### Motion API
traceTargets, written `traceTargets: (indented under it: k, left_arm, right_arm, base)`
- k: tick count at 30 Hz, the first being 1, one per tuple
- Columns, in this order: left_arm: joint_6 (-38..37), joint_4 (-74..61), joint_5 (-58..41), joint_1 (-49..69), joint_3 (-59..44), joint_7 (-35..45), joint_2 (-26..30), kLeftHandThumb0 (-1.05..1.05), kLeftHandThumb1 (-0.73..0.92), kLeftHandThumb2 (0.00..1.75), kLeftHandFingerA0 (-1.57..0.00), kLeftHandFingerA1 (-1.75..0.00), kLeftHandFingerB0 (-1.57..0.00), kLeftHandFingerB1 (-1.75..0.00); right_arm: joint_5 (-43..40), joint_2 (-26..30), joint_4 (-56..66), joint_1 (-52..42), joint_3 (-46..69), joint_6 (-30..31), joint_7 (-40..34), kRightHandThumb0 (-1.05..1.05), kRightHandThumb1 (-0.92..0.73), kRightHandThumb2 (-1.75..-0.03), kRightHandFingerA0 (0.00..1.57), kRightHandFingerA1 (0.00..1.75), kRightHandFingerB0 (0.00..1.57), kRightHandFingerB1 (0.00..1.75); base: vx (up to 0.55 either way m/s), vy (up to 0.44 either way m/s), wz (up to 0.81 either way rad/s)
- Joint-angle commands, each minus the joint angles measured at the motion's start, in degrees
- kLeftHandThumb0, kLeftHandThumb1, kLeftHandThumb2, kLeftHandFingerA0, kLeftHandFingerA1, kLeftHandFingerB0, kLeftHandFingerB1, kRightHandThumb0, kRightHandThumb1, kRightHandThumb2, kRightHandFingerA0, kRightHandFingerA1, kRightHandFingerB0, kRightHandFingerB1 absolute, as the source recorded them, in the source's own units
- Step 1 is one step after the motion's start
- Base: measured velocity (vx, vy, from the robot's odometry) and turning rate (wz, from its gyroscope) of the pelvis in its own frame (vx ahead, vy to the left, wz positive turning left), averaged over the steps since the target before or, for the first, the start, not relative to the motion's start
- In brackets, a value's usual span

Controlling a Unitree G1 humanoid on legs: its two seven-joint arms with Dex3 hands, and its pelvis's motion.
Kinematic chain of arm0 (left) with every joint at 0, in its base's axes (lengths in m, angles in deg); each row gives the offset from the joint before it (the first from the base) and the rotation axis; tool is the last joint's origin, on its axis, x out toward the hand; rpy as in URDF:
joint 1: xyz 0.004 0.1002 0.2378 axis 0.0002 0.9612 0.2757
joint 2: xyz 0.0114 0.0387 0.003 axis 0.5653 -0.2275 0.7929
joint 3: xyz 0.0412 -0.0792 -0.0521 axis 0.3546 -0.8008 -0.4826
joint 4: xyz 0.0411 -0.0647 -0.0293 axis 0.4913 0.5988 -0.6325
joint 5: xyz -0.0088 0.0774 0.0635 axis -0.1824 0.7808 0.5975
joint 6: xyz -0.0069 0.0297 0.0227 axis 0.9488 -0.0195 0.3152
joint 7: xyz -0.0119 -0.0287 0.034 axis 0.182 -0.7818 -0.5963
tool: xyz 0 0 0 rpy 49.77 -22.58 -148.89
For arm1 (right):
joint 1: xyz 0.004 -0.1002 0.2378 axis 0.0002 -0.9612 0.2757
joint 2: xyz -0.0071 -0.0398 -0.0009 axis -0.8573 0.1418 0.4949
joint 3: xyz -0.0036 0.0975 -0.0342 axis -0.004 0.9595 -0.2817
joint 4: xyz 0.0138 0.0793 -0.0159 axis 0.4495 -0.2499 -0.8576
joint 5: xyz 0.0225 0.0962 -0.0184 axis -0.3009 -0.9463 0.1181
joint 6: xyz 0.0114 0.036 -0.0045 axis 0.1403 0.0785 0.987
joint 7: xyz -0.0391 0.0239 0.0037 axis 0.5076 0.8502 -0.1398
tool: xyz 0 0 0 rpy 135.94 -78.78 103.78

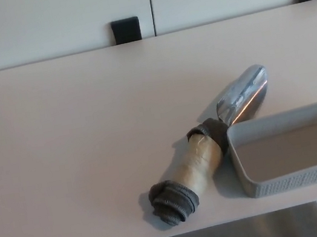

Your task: The robot walks towards a desk on which a shovel is kept on the left hand side and a container is kept on the right hand side. The robot picks up the shovel using its left hand and places it in the container.

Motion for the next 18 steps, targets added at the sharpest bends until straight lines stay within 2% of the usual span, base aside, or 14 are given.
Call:
traceTargets:
  k: [1,2,4,5,7,8,9,10,11,13,14,15,17,18]
  left_arm:
    - [5.48,-59.30,6.58,12.38,19.61,23.56,19.70,-0.74,0.77,1.06,-0.15,-0.45,-0.09,-0.41]
    - [11.15,-68.52,6.41,11.43,20.62,26.70,21.70,-0.69,0.77,1.07,-0.17,-0.48,-0.07,-0.41]
    - [13.19,-72.66,3.31,8.11,23.17,27.22,22.36,-0.66,0.78,1.08,-0.20,-0.50,-0.10,-0.42]
    - [14.06,-75.60,2.55,6.32,24.00,27.42,22.47,-0.58,0.92,0.80,-0.25,-0.43,-0.16,-0.31]
    - [10.49,-73.20,-3.18,0.58,27.98,26.21,21.08,-0.55,0.92,0.87,-0.27,-0.44,-0.20,-0.38]
    - [8.28,-72.70,-2.32,-0.85,28.96,25.05,19.25,-0.56,0.92,0.88,-0.28,-0.46,-0.21,-0.38]
    - [10.22,-75.41,-1.15,-1.48,28.78,24.80,18.59,-0.54,0.92,0.85,-0.25,-0.46,-0.22,-0.35]
    - [7.20,-74.79,-0.22,-2.24,29.20,23.23,17.00,-0.39,0.92,0.73,-0.33,-0.43,-0.30,-0.35]
    - [2.64,-73.92,-0.28,-3.60,30.60,20.40,14.29,-0.36,0.92,0.71,-0.34,-0.40,-0.32,-0.34]
    - [7.80,-79.17,-2.35,-3.74,30.30,20.62,16.06,-0.37,0.92,0.75,-0.31,-0.42,-0.30,-0.33]
    - [12.22,-84.45,-4.17,-3.62,29.61,20.26,17.33,-0.38,0.92,0.84,-0.33,-0.41,-0.30,-0.32]
    - [16.97,-89.20,-7.00,-2.19,30.14,17.62,17.36,-0.33,0.92,0.69,-0.44,-0.46,-0.39,-0.39]
    - [19.30,-91.57,-7.86,-2.08,30.56,16.26,17.02,-0.32,0.92,0.72,-0.47,-0.50,-0.42,-0.39]
    - [21.57,-93.76,-8.97,-2.66,29.56,16.32,18.44,-0.36,0.92,0.75,-0.44,-0.52,-0.38,-0.39]
  right_arm:
    - [-0.87,0.10,-2.95,1.52,0.94,-1.39,0.33,-0.22,-0.51,-0.55,0.62,0.60,0.43,0.50]
    - [-1.62,-0.11,-3.79,2.01,1.33,-1.71,0.71,-0.22,-0.51,-0.55,0.61,0.60,0.42,0.50]
    - [-1.62,0.06,-4.55,2.64,1.28,-2.62,1.00,-0.23,-0.51,-0.55,0.61,0.60,0.42,0.50]
    - [-1.57,0.18,-4.33,2.57,1.24,-2.37,1.07,-0.23,-0.52,-0.55,0.60,0.59,0.41,0.49]
    - [-0.99,0.73,-5.25,3.18,0.82,-3.92,1.38,-0.23,-0.52,-0.55,0.61,0.60,0.41,0.50]
    - [-0.65,0.84,-4.94,3.15,0.68,-3.55,1.16,-0.25,-0.52,-0.56,0.61,0.59,0.42,0.49]
    - [-0.27,1.02,-4.73,3.39,0.51,-2.92,0.97,-0.26,-0.52,-0.55,0.62,0.58,0.43,0.48]
    - [-0.33,0.99,-4.78,3.44,0.54,-2.88,0.99,-0.25,-0.51,-0.56,0.61,0.59,0.42,0.48]
    - [-0.44,0.95,-4.72,3.46,0.57,-2.75,1.05,-0.25,-0.52,-0.56,0.61,0.59,0.42,0.48]
    - [-0.45,0.83,-4.40,3.35,0.58,-2.54,0.90,-0.25,-0.52,-0.56,0.60,0.58,0.43,0.48]
    - [-0.70,0.63,-4.55,3.34,0.73,-2.86,0.90,-0.25,-0.51,-0.55,0.60,0.59,0.43,0.49]
    - [-1.17,0.33,-4.61,3.32,0.90,-3.03,1.05,-0.24,-0.52,-0.55,0.60,0.60,0.43,0.50]
    - [-1.04,0.41,-4.51,3.25,0.79,-3.05,1.08,-0.25,-0.51,-0.55,0.60,0.60,0.43,0.50]
    - [-0.76,0.50,-4.27,3.22,0.66,-2.75,0.91,-0.26,-0.51,-0.55,0.61,0.59,0.43,0.49]
  base:
    - [0.00,0.000,0.00]
    - [0.00,0.000,0.00]
    - [0.00,0.000,0.00]
    - [0.00,0.000,0.00]
    - [0.00,0.000,0.00]
    - [0.00,0.000,0.00]
    - [0.00,0.000,0.00]
    - [0.00,0.000,0.00]
    - [0.00,0.000,0.00]
    - [0.00,0.000,0.00]
    - [0.00,0.000,0.00]
    - [0.00,0.000,0.00]
    - [0.00,0.000,0.00]
    - [0.00,0.000,0.00]
